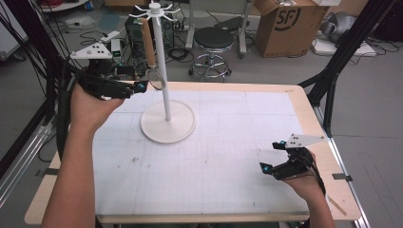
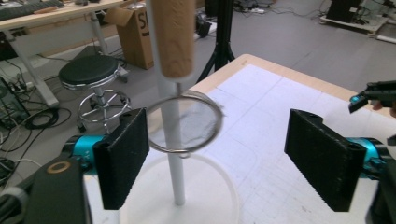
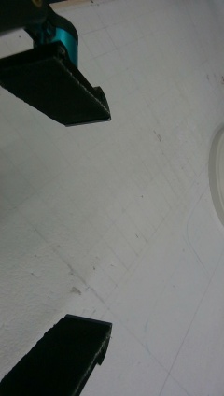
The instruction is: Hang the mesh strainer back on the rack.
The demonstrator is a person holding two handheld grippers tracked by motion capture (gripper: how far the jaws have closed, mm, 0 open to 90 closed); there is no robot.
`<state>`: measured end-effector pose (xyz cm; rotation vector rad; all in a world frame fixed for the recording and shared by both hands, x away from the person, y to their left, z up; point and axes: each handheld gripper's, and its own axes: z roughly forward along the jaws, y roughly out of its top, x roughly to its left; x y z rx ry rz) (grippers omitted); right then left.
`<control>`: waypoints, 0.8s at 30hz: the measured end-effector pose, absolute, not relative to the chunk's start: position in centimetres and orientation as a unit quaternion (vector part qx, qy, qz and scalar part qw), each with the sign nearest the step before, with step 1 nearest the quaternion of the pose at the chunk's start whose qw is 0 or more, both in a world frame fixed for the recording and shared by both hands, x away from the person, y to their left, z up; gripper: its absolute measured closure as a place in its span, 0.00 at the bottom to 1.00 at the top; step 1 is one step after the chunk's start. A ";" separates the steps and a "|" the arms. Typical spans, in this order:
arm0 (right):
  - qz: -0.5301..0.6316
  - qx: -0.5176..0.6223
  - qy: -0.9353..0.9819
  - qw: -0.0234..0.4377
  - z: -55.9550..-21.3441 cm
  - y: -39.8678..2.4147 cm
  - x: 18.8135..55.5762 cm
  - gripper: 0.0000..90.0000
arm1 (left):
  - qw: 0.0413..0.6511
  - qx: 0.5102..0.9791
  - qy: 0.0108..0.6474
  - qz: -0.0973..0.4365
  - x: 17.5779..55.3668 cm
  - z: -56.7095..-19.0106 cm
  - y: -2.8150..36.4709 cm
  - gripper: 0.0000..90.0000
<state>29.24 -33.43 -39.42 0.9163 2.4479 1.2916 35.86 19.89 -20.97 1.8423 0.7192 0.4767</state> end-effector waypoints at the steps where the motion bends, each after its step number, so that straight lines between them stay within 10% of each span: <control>1: 0.440 0.313 0.834 0.113 -39.4 -33.4 29.2 0.01 | 0.527 0.772 0.298 0.196 35.8 -21.1 19.9 0.23; 24: 0.439 0.313 0.835 0.111 -39.5 -33.4 29.2 0.01 | 0.522 0.795 0.286 0.113 33.5 -27.6 18.9 0.02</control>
